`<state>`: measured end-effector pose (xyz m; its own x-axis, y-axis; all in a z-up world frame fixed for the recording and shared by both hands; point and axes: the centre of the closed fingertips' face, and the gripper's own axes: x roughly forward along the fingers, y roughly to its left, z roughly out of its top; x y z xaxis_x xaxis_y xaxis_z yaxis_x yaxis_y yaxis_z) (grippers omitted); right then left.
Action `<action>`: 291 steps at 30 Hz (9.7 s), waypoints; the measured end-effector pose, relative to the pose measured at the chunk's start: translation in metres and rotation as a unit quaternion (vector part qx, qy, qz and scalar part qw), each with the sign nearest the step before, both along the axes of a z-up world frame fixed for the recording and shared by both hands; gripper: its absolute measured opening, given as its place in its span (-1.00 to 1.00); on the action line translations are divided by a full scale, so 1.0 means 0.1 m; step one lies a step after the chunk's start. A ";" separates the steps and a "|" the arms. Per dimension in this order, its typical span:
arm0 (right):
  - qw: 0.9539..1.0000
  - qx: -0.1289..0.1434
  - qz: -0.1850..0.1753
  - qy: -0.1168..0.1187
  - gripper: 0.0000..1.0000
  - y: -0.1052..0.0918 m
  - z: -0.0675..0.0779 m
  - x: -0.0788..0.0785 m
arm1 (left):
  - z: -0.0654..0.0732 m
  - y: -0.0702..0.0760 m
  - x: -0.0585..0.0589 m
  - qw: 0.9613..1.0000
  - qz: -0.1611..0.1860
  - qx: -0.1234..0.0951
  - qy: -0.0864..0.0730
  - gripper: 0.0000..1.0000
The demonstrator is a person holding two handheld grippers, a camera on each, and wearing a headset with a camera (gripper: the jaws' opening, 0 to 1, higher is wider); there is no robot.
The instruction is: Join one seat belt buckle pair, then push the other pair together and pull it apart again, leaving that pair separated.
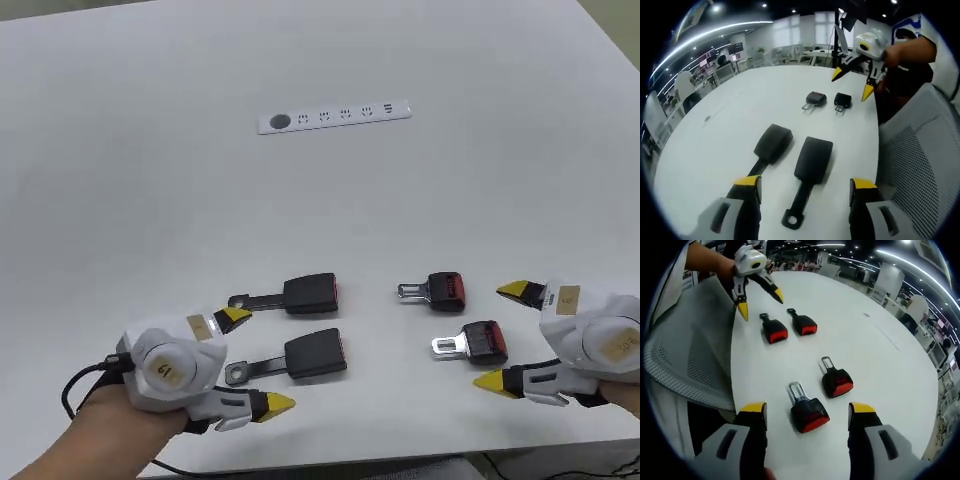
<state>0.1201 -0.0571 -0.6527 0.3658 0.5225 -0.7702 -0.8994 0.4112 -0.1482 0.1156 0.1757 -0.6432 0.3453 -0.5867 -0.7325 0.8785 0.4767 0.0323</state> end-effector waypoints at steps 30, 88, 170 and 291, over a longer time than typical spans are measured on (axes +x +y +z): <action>0.988 -0.069 0.117 0.068 -0.32 -0.09 -0.34 -0.01 | -0.35 -0.45 0.05 0.986 -0.154 0.062 0.031 -0.11; 0.988 -0.014 0.127 0.082 -0.33 1.05 -0.40 -0.12 | -0.48 -0.43 -0.01 0.976 -0.190 0.094 0.040 -0.32; 0.987 0.019 0.130 0.088 -0.23 1.25 -0.26 -0.08 | -0.39 -0.33 -0.03 0.976 -0.179 0.100 0.077 -0.30; 0.988 -0.016 0.140 0.067 -0.31 1.26 -0.40 0.88 | -0.52 -0.34 0.93 0.967 -0.216 0.126 0.050 -0.35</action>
